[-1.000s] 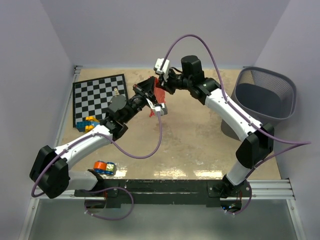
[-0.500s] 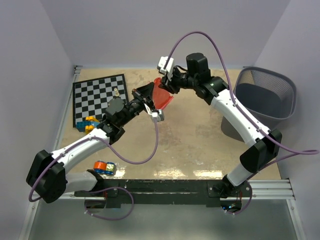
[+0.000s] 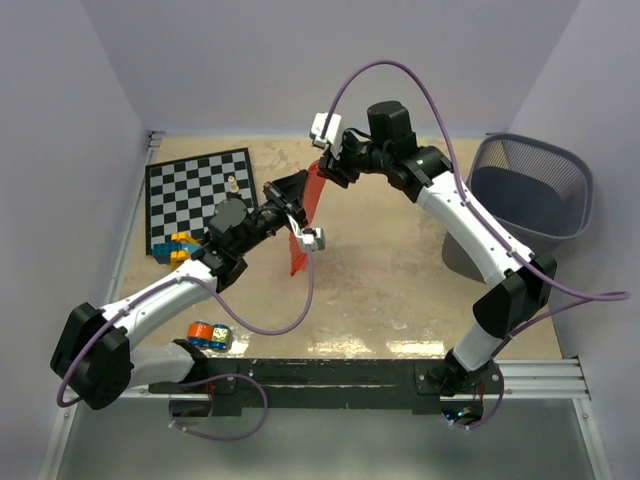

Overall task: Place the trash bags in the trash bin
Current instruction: Unfold the trash bag at the center of the board.

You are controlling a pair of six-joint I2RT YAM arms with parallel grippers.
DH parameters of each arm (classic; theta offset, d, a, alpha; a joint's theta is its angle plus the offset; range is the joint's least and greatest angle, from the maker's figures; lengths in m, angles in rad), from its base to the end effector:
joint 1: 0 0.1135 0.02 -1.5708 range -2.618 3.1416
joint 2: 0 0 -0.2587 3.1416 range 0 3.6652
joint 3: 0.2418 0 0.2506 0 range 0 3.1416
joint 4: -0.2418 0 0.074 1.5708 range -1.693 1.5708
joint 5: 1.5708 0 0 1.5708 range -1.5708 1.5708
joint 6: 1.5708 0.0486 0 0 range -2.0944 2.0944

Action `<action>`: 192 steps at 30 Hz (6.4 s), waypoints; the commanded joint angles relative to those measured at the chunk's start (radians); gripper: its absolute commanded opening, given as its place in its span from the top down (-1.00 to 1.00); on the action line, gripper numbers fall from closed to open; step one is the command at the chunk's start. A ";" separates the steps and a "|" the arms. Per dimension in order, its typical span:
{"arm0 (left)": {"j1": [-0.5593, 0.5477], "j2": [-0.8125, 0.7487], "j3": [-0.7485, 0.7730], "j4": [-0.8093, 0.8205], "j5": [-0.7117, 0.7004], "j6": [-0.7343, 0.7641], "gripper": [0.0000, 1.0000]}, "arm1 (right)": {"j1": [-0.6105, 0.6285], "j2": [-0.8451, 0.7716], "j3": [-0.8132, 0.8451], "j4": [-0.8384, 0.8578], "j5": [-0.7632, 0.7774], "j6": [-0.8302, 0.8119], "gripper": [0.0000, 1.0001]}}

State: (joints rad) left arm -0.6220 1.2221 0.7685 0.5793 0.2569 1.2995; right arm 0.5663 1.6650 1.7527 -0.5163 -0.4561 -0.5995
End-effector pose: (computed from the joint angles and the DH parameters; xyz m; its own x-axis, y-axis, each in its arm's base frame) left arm 0.2339 -0.1829 0.3191 0.7676 0.5962 -0.2352 0.1078 0.2417 0.9644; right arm 0.3163 0.2265 0.4033 0.1730 -0.4903 -0.8542 -0.8747 0.3223 -0.3621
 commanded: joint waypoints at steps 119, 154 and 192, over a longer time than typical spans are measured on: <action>0.275 0.020 0.417 -0.792 0.419 -0.776 0.30 | 0.064 0.234 0.346 -0.300 -0.050 -0.186 1.00; 0.035 0.022 0.281 -0.372 0.035 -0.288 1.00 | 0.014 0.393 0.534 -0.510 -0.277 -0.175 1.00; -0.015 0.076 0.143 -0.092 -0.024 0.221 1.00 | -0.049 0.286 0.335 -0.260 -0.220 0.008 1.00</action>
State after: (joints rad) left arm -0.6228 1.3029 0.8848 0.3958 0.2089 1.4780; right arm 0.5182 1.9751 2.1178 -0.8352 -0.7326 -0.6285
